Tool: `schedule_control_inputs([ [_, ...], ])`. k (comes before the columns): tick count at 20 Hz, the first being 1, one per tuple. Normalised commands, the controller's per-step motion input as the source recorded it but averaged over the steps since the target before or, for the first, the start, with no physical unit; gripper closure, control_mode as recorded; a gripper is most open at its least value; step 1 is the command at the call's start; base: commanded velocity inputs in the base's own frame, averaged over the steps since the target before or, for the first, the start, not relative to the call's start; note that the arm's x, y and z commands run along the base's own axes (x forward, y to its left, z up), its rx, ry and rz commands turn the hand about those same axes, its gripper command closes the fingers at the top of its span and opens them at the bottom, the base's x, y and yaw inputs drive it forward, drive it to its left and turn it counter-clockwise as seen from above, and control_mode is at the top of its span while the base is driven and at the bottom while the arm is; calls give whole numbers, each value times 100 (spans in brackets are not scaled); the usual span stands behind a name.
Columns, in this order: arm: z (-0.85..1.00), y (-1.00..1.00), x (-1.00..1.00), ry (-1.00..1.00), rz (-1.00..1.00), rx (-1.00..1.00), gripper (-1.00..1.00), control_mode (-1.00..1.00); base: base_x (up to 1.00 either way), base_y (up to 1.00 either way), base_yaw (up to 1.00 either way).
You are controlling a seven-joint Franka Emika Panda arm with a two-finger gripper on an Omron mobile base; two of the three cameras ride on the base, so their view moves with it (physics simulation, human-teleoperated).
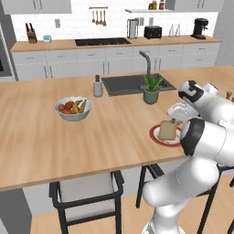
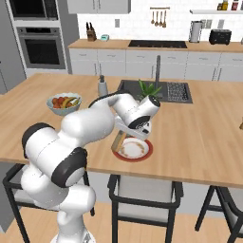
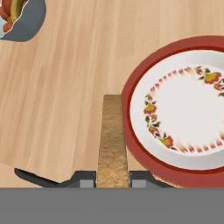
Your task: Start the toaster. Once the lever pops up, take the bread to the plate on the dining counter.
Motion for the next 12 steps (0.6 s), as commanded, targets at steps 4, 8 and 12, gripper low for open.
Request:
schedule_control_inputs([
  [4, -17, -8, 3, 0, 0, 0, 100, -100, 0, 0, 0],
  [8, -3, -11, 25, 1, 0, 2, 100, -100, 0, 0, 0],
  [12, 0, -9, 24, 3, 0, 3, 100, -100, 0, 0, 0],
])
